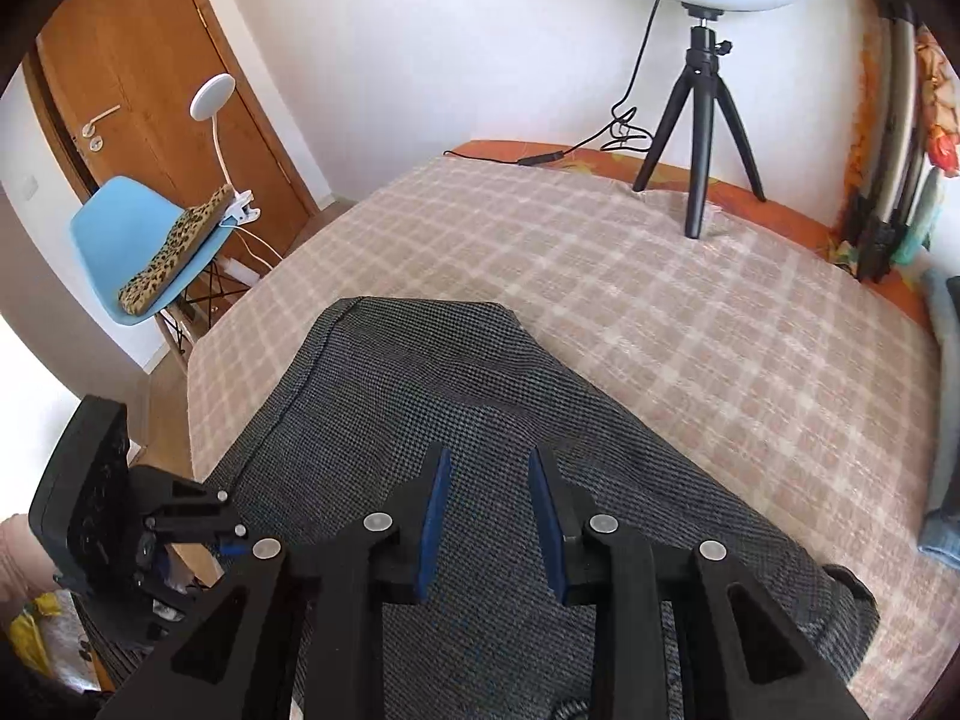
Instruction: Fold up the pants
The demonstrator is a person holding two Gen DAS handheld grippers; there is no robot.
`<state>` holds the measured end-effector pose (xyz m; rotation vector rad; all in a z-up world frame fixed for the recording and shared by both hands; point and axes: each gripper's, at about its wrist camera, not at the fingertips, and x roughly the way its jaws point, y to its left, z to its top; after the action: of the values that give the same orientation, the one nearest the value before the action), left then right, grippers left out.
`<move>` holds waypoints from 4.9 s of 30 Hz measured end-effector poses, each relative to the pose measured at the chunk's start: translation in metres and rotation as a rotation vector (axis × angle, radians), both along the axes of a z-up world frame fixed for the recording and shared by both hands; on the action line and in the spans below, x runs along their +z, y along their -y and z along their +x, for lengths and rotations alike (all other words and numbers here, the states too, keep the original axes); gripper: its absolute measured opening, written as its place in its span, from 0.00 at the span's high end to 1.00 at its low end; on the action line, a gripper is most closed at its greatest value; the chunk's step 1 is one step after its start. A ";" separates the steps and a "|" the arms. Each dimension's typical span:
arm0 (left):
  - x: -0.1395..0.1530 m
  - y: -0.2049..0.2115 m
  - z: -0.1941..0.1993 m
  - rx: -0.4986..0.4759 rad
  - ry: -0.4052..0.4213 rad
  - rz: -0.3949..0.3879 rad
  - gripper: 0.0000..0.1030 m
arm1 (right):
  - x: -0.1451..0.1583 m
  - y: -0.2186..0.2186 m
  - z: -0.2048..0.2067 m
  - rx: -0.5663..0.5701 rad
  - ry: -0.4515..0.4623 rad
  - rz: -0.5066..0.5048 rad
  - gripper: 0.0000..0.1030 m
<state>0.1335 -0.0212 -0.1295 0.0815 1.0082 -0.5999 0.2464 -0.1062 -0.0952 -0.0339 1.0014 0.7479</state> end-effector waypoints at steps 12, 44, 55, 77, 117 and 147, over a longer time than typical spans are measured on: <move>-0.004 -0.017 0.003 0.015 -0.009 0.013 0.75 | -0.062 -0.050 0.052 -0.024 -0.072 -0.092 0.76; 0.033 0.068 0.045 0.039 0.122 0.048 0.75 | -0.067 0.212 -0.152 -0.671 -0.218 0.159 0.43; 0.005 0.069 0.087 0.160 0.040 0.038 0.75 | -0.075 0.210 -0.194 -0.792 -0.243 0.338 0.42; -0.010 0.086 0.066 0.103 0.090 0.117 0.61 | -0.040 0.165 -0.175 -0.782 -0.008 0.333 0.84; 0.063 -0.225 0.003 0.820 0.179 -0.301 0.55 | 0.014 -0.158 -0.155 0.085 0.308 -0.141 0.85; 0.029 -0.160 -0.035 0.553 0.041 -0.263 0.41 | -0.039 -0.019 0.052 -0.293 -0.150 0.142 0.39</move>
<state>0.0982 0.1392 -0.1007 -0.4052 0.8536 -0.2165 0.2988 -0.0875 -0.1344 0.2904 1.0653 0.5560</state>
